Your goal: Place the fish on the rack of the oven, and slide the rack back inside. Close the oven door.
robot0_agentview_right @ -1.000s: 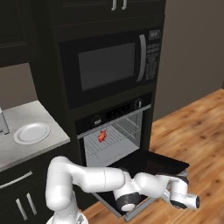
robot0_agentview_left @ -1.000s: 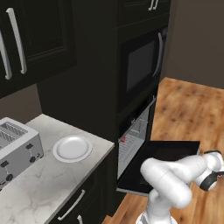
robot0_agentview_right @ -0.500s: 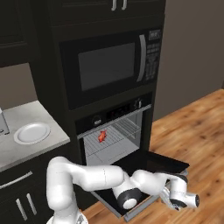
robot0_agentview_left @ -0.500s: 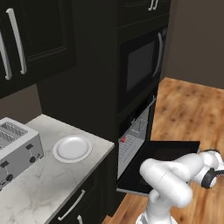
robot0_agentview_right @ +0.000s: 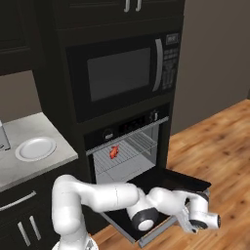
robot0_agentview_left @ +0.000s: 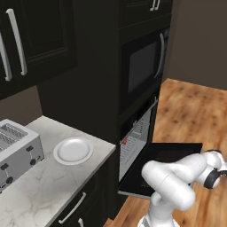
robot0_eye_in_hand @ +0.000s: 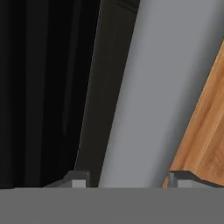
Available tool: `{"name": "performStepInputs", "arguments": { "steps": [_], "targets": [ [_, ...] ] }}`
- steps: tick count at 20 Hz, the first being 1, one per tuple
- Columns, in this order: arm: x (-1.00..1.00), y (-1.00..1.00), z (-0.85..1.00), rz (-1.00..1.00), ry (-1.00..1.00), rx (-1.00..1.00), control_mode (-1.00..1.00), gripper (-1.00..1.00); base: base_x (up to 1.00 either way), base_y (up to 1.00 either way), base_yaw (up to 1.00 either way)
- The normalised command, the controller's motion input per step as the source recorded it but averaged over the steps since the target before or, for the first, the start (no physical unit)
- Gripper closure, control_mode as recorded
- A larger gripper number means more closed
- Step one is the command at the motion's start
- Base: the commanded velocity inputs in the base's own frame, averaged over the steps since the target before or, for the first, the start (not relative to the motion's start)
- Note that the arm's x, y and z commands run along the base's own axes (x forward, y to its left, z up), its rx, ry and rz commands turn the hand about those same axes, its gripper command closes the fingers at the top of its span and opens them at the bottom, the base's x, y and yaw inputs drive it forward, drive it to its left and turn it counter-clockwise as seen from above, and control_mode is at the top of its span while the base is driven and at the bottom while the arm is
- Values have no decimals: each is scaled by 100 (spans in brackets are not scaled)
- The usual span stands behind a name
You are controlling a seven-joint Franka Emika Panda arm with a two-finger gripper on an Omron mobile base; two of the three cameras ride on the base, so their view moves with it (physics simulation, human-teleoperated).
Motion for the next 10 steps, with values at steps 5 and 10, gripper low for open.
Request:
{"name": "performStepInputs", "arguments": {
  "steps": [5,10],
  "targets": [
    [7,0,-37,49,21,83,-100,-100,0,0,0],
    [0,0,-26,50,21,90,-100,-100,0,0,0]
  ]
}}
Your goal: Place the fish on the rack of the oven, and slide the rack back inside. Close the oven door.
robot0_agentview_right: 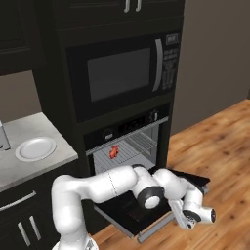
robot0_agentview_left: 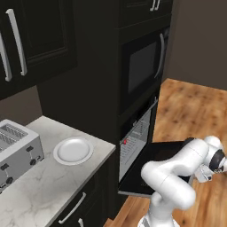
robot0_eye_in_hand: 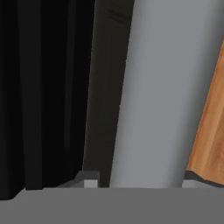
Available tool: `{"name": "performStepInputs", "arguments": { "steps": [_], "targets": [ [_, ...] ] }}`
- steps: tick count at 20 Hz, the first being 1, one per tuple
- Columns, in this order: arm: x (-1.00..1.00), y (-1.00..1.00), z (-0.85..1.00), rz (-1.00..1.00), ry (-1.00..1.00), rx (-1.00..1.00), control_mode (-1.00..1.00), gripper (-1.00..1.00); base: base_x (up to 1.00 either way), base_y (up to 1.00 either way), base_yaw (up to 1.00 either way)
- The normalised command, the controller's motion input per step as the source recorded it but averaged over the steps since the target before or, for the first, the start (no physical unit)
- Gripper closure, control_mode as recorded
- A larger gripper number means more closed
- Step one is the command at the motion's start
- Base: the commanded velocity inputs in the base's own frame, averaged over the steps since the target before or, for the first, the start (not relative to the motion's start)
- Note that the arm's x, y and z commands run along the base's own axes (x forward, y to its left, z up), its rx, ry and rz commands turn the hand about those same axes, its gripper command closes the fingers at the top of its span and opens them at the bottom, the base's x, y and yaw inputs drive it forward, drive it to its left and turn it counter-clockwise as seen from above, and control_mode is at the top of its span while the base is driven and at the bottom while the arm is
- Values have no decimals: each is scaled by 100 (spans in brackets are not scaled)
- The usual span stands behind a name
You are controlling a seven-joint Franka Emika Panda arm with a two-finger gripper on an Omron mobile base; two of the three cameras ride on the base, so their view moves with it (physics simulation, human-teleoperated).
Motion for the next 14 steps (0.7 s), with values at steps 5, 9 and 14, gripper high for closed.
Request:
{"name": "performStepInputs", "arguments": {
  "steps": [5,9,14],
  "targets": [
    [0,0,-10,52,30,96,-100,-100,0,0,0],
    [2,0,0,53,35,96,-100,-100,0,0,0],
    [14,2,0,52,37,94,-100,-100,0,0,0]
  ]
}}
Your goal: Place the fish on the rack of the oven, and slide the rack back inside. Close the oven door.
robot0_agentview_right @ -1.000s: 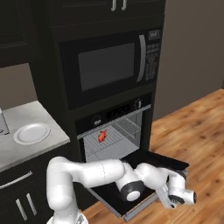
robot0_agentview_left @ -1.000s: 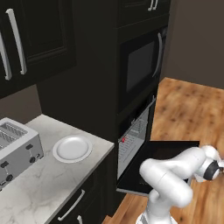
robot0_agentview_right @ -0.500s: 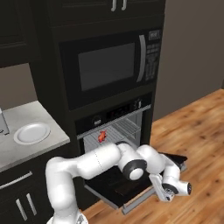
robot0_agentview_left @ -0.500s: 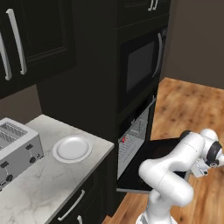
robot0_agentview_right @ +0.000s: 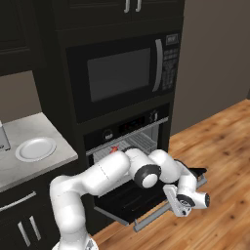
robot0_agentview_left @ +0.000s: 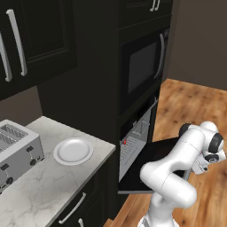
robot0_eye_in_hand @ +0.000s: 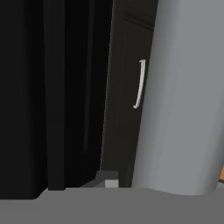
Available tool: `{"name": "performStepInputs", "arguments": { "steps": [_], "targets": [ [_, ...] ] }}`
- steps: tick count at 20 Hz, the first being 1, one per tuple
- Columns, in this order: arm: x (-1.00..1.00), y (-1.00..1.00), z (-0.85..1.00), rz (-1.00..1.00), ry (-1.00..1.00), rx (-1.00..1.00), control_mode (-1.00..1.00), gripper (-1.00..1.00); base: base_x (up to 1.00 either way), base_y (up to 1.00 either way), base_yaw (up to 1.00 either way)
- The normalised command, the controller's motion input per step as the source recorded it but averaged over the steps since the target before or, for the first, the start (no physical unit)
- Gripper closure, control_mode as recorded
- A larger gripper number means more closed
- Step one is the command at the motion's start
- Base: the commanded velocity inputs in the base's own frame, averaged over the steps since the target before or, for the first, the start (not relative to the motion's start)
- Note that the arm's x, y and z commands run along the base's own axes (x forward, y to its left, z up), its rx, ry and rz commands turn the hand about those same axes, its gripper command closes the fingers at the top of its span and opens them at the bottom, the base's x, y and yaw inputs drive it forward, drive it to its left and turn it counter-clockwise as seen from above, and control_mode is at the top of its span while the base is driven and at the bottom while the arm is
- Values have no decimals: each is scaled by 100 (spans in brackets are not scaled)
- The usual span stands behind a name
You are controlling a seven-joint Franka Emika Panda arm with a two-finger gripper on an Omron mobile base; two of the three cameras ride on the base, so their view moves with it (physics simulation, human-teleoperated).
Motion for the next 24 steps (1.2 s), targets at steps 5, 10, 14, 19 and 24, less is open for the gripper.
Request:
{"name": "performStepInputs", "arguments": {
  "steps": [5,10,14,19,24],
  "targets": [
    [20,5,0,51,35,92,-100,-100,0,0,0],
    [16,3,0,50,29,91,-100,-100,0,0,0],
    [11,2,3,50,27,90,-100,-100,0,0,0],
    [19,15,18,48,27,83,-100,-100,0,0,0],
    [37,42,31,45,28,75,-100,-100,0,0,0]
  ]
}}
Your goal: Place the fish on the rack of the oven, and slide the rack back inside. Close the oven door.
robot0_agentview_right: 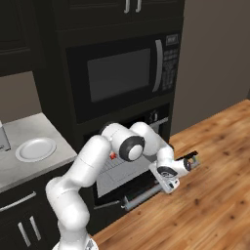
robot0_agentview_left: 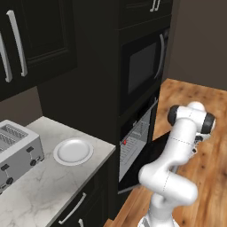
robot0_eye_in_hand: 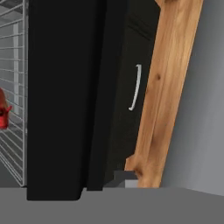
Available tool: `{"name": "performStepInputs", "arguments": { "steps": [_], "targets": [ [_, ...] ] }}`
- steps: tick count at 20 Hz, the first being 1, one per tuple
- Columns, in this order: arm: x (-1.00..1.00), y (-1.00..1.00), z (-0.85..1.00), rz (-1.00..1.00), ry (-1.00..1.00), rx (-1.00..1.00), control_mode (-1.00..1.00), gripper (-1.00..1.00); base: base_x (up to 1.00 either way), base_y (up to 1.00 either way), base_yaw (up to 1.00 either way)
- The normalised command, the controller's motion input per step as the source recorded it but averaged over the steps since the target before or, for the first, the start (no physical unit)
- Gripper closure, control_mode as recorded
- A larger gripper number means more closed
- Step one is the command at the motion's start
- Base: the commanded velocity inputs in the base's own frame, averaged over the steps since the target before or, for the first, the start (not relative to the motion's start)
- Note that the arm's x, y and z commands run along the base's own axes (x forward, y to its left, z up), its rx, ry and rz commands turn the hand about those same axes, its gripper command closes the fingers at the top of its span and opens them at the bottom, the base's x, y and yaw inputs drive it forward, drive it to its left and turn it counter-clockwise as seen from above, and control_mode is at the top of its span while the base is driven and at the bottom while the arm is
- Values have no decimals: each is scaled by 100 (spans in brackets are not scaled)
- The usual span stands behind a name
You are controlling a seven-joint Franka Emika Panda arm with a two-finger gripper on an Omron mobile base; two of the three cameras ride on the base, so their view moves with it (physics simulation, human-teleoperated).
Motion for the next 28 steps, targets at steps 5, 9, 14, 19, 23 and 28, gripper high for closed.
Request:
{"name": "performStepInputs", "arguments": {
  "steps": [5,9,14,19,23,28],
  "targets": [
    [39,54,38,43,25,72,-100,-100,0,0,0],
    [32,47,44,42,20,73,-100,-100,0,0,0],
    [18,20,54,43,15,79,-100,-100,0,0,0],
    [16,3,58,45,16,85,-100,-100,0,0,0],
    [22,5,49,46,24,86,-100,-100,0,0,0],
    [30,33,56,44,22,76,-100,-100,0,0,0]
  ]
}}
